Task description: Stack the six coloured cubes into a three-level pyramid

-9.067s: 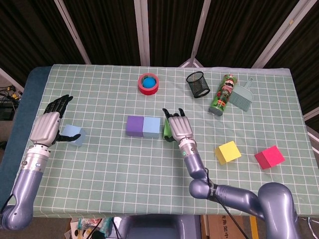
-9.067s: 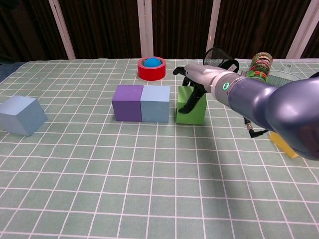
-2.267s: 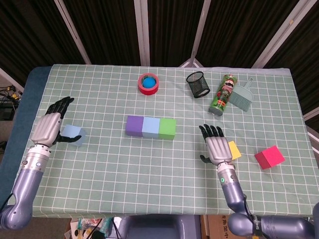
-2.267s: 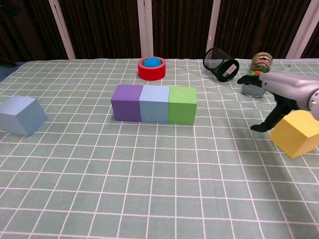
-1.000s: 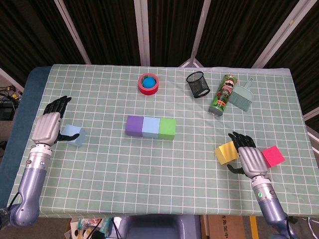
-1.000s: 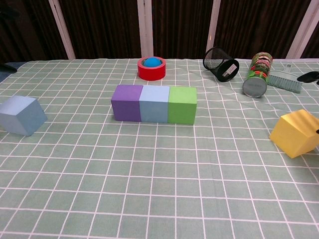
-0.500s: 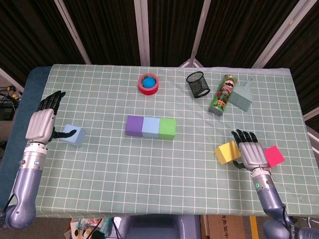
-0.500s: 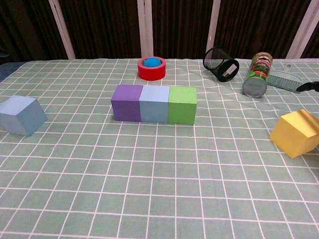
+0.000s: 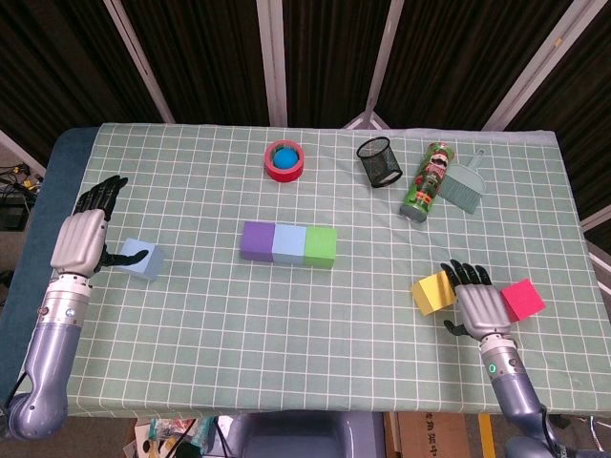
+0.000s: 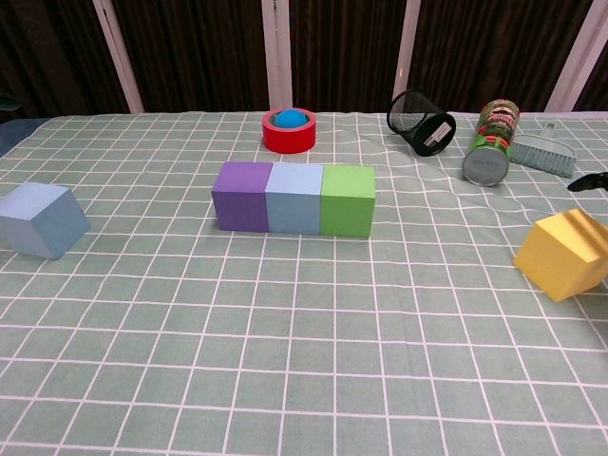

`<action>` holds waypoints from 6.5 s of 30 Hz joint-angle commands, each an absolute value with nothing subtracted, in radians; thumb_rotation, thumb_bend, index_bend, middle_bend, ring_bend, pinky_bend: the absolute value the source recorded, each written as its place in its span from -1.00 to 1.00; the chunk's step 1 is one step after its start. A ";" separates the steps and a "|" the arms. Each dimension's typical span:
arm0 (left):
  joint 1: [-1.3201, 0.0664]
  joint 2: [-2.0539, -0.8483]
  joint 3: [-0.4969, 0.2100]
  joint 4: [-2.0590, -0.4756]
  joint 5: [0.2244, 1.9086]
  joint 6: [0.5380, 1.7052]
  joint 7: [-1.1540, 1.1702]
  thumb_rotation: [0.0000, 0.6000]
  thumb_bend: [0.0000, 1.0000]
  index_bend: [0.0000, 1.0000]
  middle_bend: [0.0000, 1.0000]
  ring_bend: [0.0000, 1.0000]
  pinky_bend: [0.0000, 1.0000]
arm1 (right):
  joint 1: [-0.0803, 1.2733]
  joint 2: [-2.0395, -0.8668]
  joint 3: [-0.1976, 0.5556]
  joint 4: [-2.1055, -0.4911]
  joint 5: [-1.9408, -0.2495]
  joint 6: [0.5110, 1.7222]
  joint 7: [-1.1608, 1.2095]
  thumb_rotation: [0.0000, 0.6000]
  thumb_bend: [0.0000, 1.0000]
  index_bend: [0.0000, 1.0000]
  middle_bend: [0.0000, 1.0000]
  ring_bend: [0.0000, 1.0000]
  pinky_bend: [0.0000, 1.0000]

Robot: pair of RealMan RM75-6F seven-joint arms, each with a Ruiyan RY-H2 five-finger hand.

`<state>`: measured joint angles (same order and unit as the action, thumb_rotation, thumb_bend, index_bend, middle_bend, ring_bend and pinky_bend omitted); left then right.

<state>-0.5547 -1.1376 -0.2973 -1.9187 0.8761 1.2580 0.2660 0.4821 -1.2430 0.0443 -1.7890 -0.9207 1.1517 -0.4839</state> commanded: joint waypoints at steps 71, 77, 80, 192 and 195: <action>-0.550 -1.130 -0.287 -1.953 0.904 1.241 0.240 1.00 -0.80 -1.00 -0.95 -1.00 -1.00 | 0.605 -1.341 0.229 -1.858 -0.729 1.166 -0.494 1.00 -0.47 -1.00 -0.27 -0.51 -1.00; -0.548 -1.126 -0.291 -1.955 0.905 1.242 0.232 1.00 -0.80 -1.00 -0.95 -1.00 -1.00 | 0.652 -1.283 0.252 -1.871 -0.795 1.075 -0.474 1.00 -0.47 -1.00 -0.27 -0.52 -1.00; -0.547 -1.124 -0.292 -1.955 0.903 1.240 0.227 1.00 -0.80 -1.00 -0.95 -1.00 -1.00 | 0.689 -1.268 0.273 -1.864 -0.793 1.034 -0.478 1.00 -0.47 -1.00 -0.27 -0.51 -1.00; -0.559 -1.108 -0.305 -1.909 0.859 1.185 0.167 1.00 -0.80 -1.00 -0.95 -1.00 -1.00 | 1.290 -1.467 0.281 -1.517 -0.309 0.858 -0.606 1.00 -0.47 -1.00 -0.27 -0.52 -1.00; -0.558 -1.107 -0.305 -1.910 0.859 1.186 0.167 1.00 -0.80 -1.00 -0.95 -1.00 -1.00 | 1.289 -1.465 0.279 -1.515 -0.322 0.851 -0.598 1.00 -0.47 -1.00 -0.27 -0.51 -1.00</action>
<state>-0.5585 -1.1069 -0.3049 -1.9101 0.8589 1.1863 0.1665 1.2894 -1.4655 0.2799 -1.5163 -0.3179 0.8527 -0.6009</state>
